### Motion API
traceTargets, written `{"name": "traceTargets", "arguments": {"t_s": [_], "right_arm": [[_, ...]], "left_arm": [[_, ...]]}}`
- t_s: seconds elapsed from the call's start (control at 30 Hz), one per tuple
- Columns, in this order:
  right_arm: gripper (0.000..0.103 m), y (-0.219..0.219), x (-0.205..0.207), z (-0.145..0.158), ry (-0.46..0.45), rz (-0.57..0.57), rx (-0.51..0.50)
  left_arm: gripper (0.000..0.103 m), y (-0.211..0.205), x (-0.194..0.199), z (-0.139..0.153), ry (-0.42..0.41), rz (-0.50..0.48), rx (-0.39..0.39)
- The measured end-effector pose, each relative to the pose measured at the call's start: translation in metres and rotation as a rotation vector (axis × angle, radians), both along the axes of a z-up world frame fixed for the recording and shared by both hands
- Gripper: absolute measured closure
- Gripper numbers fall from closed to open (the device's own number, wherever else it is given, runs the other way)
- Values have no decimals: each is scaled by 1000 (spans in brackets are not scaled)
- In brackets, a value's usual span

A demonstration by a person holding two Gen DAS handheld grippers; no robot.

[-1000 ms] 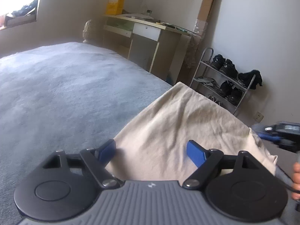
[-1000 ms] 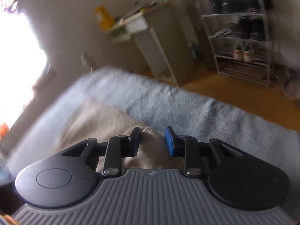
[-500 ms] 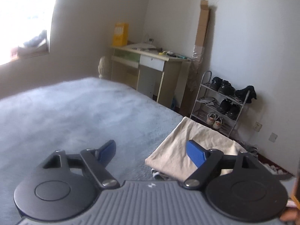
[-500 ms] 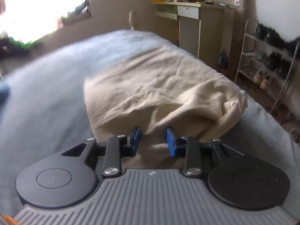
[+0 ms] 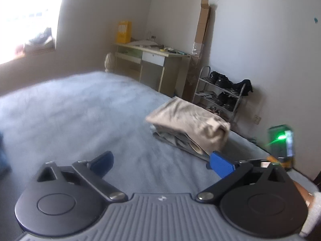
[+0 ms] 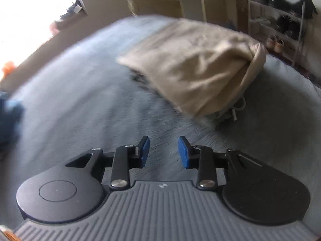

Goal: Fold clothes
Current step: 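Open both tools and withdraw them from the stacked trousers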

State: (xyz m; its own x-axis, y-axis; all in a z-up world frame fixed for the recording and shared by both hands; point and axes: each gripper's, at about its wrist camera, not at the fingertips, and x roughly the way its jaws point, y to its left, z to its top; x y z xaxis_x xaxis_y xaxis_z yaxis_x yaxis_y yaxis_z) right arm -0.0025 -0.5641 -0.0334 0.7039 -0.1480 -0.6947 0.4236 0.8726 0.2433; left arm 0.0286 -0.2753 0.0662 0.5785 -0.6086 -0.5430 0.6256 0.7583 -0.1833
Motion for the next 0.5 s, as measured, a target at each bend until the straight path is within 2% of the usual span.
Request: {"name": "traceTargets", "arguments": {"t_s": [0.03, 0.13, 0.23, 0.33, 0.5], "right_arm": [[45, 14, -15, 12, -15, 6, -28], [17, 54, -56, 45, -52, 7, -111], [9, 76, -83, 63, -38, -24, -199], [2, 76, -99, 70, -13, -95, -224], [1, 76, -117, 69, 32, -234, -258]], "left_arm": [[0, 0, -7, -2, 12, 5, -8], [0, 1, -20, -8, 42, 22, -43], [0, -2, -30, -14, 81, 30, -67], [0, -9, -41, -19, 105, 41, -43], [0, -19, -61, -20, 55, 23, 10]]}}
